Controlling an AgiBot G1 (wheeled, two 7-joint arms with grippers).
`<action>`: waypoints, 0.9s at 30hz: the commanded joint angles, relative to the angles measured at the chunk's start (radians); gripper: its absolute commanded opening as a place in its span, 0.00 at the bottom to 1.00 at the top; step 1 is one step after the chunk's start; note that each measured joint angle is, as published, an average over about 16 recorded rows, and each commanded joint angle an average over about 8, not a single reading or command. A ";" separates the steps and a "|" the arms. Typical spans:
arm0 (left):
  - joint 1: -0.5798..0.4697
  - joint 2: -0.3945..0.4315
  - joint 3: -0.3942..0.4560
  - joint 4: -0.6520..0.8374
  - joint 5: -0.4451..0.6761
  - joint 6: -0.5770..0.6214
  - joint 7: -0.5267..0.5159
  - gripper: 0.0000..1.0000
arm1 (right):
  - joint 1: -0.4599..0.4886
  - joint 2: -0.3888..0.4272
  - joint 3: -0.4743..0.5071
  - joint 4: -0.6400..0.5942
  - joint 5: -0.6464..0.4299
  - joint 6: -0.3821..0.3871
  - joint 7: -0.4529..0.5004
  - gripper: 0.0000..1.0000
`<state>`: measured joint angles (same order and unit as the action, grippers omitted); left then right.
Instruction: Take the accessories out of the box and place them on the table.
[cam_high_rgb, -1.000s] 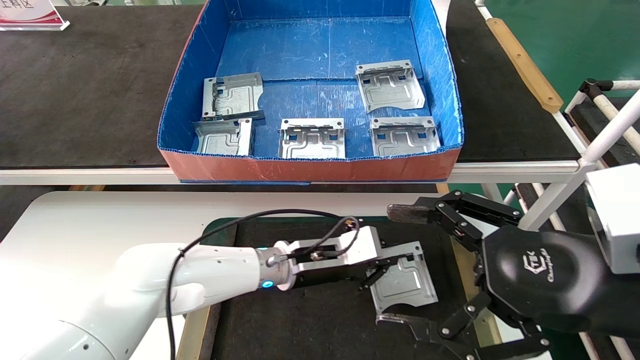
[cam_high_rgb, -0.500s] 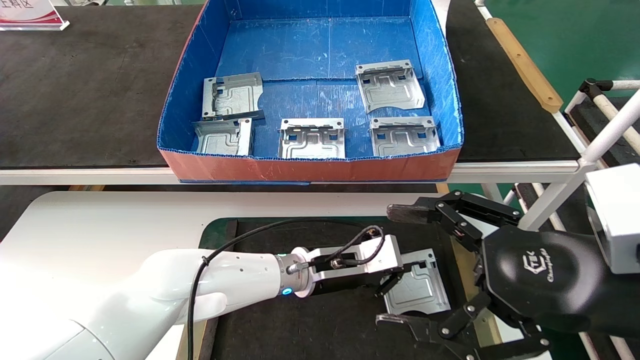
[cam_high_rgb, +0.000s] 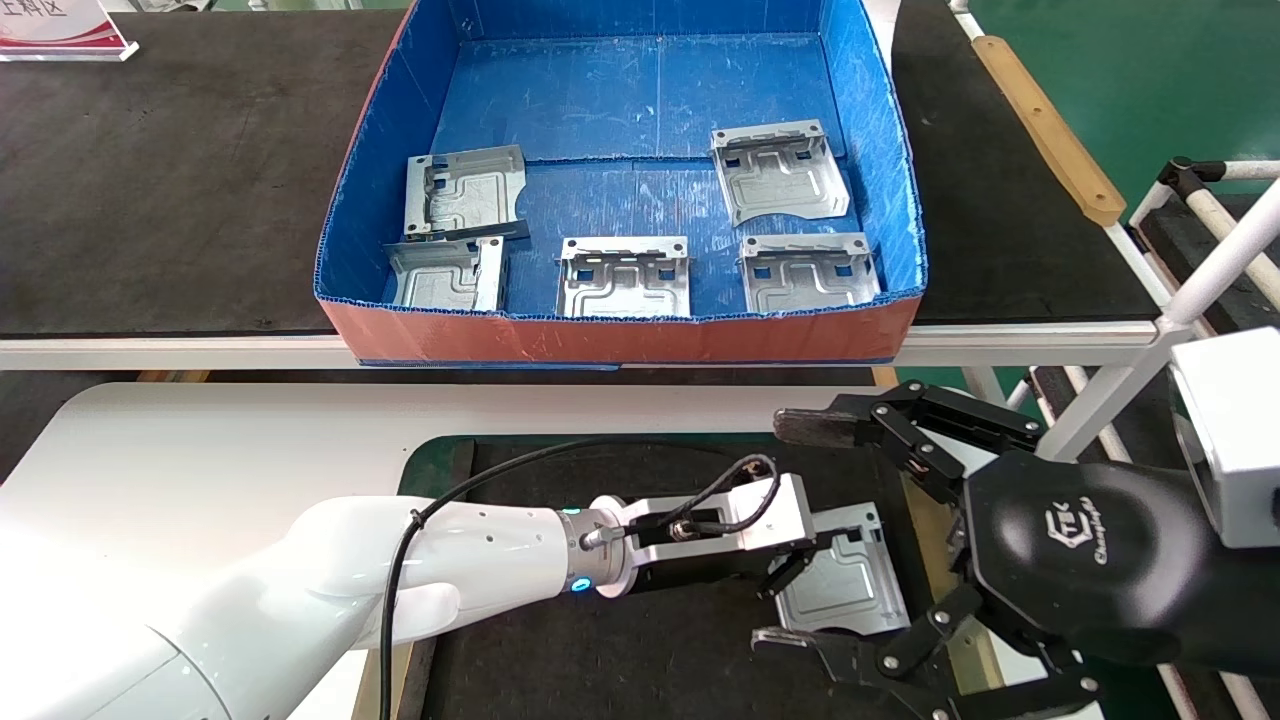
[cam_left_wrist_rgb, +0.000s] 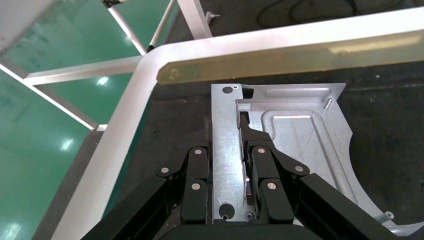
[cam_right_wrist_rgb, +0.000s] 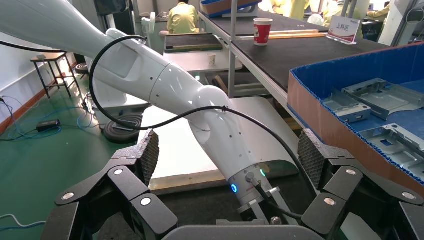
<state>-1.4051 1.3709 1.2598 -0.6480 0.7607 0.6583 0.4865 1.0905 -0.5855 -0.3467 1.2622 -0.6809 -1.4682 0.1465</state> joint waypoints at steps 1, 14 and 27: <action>-0.002 0.000 0.015 0.002 -0.013 -0.003 0.006 0.31 | 0.000 0.000 0.000 0.000 0.000 0.000 0.000 1.00; -0.006 0.000 0.029 0.001 -0.030 -0.009 0.010 1.00 | 0.000 0.000 0.000 0.000 0.000 0.000 0.000 1.00; -0.004 -0.001 0.022 0.002 -0.021 -0.006 0.010 1.00 | 0.000 0.000 0.000 0.000 0.000 0.000 0.000 1.00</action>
<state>-1.4092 1.3702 1.2814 -0.6459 0.7393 0.6528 0.4958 1.0903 -0.5854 -0.3467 1.2620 -0.6807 -1.4680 0.1465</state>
